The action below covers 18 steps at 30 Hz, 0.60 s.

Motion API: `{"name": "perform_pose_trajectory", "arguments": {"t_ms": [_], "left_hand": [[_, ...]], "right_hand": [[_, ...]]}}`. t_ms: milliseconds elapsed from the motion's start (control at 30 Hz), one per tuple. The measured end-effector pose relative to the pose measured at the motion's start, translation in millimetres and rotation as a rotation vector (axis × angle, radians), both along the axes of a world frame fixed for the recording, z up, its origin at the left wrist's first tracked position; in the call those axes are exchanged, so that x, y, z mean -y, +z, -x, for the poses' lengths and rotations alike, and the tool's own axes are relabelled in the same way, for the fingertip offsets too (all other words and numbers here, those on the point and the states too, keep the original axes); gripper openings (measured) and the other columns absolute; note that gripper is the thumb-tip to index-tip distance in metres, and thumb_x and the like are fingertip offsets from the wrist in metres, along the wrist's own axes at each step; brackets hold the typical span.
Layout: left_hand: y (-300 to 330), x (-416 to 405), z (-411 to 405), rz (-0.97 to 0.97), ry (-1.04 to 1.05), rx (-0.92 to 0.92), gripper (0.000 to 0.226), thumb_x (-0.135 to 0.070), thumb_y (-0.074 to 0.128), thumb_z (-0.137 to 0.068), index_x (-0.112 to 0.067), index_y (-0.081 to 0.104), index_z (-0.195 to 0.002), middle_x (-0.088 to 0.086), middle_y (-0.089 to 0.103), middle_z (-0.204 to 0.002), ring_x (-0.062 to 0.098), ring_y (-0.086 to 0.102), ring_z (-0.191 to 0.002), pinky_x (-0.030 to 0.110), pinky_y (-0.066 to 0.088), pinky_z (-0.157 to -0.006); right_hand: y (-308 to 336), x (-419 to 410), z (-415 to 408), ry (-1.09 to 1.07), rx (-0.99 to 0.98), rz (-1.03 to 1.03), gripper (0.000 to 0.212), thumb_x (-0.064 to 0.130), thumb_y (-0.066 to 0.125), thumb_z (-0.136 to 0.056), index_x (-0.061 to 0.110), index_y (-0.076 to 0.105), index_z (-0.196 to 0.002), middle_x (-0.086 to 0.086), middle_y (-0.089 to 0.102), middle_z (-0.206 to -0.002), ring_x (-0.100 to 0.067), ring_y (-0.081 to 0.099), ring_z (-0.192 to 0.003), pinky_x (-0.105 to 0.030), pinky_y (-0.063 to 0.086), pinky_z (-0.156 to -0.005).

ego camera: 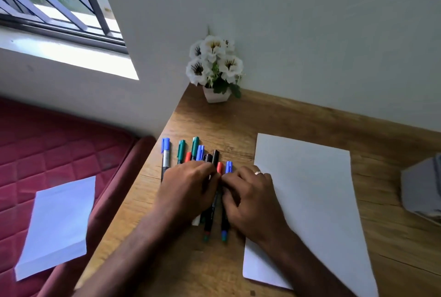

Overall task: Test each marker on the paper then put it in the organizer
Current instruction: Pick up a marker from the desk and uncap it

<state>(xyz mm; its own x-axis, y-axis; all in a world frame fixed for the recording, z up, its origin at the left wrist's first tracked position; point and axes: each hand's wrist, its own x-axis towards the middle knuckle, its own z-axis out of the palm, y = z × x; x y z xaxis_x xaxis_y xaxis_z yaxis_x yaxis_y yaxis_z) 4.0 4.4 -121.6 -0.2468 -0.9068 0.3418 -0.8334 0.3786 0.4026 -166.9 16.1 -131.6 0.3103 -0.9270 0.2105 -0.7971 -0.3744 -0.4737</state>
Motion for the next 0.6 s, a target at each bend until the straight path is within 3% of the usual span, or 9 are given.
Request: {"name": "perform_pose_trajectory", "arguments": {"t_ms": [100, 300, 367, 467, 533, 600], "left_hand": [[-5.8, -1.4, 0.9, 0.035, 0.000, 0.062, 0.010, -0.028, 0.066, -0.086, -0.023, 0.066, -0.077, -0.009, 0.063, -0.068, 0.013, 0.058, -0.057, 0.023, 0.038, -0.050], [-6.7, -1.3, 3.4, 0.053, -0.003, 0.136, 0.015, -0.035, 0.059, -0.089, -0.025, 0.065, -0.080, -0.008, 0.062, -0.065, 0.017, 0.059, -0.059, 0.034, 0.050, -0.054], [-3.9, -4.4, 6.9, 0.039, -0.013, 0.142, 0.015, -0.036, 0.060, -0.090, -0.025, 0.067, -0.083, -0.008, 0.063, -0.064, 0.017, 0.060, -0.061, 0.033, 0.051, -0.058], [3.2, -7.3, 12.2, 0.005, -0.048, 0.106, 0.012, -0.035, 0.062, -0.090, -0.027, 0.069, -0.084, -0.010, 0.060, -0.065, 0.013, 0.059, -0.064, 0.030, 0.050, -0.062], [10.8, -4.7, 15.9, 0.009, -0.065, 0.086, 0.008, -0.028, 0.063, -0.087, -0.028, 0.069, -0.082, -0.013, 0.054, -0.062, 0.012, 0.054, -0.064, 0.027, 0.044, -0.059], [18.6, 5.6, 19.9, -0.012, -0.097, 0.089, 0.011, -0.023, 0.060, -0.085, -0.027, 0.070, -0.081, -0.013, 0.054, -0.063, 0.013, 0.053, -0.065, 0.026, 0.038, -0.055]], "right_hand": [[-2.4, -3.5, 0.8, 0.035, -0.056, 0.041, 0.024, 0.040, 0.053, -0.084, 0.029, 0.067, -0.101, 0.005, 0.060, -0.087, -0.019, 0.054, -0.086, -0.036, 0.041, -0.068], [-0.4, -8.7, 2.0, 0.070, 0.048, 0.022, 0.023, 0.042, 0.057, -0.073, 0.031, 0.060, -0.092, 0.012, 0.058, -0.080, -0.014, 0.051, -0.082, -0.034, 0.043, -0.072], [1.6, -13.4, 6.9, 0.039, 0.120, 0.011, 0.010, 0.036, 0.062, -0.074, 0.034, 0.056, -0.081, 0.016, 0.053, -0.068, -0.008, 0.050, -0.071, -0.022, 0.038, -0.064], [8.0, -25.6, 12.0, 0.014, 0.138, -0.051, 0.018, 0.035, 0.072, -0.081, 0.038, 0.054, -0.081, 0.021, 0.051, -0.062, -0.001, 0.054, -0.062, -0.007, 0.034, -0.058], [12.0, -31.5, 12.5, 0.018, 0.089, -0.090, 0.023, 0.035, 0.074, -0.081, 0.035, 0.055, -0.094, 0.017, 0.057, -0.073, -0.005, 0.058, -0.067, -0.012, 0.043, -0.062], [17.1, -32.9, 12.4, 0.000, 0.027, -0.106, 0.030, 0.036, 0.072, -0.078, 0.031, 0.055, -0.102, 0.007, 0.065, -0.085, -0.014, 0.063, -0.076, -0.028, 0.056, -0.068]]}}
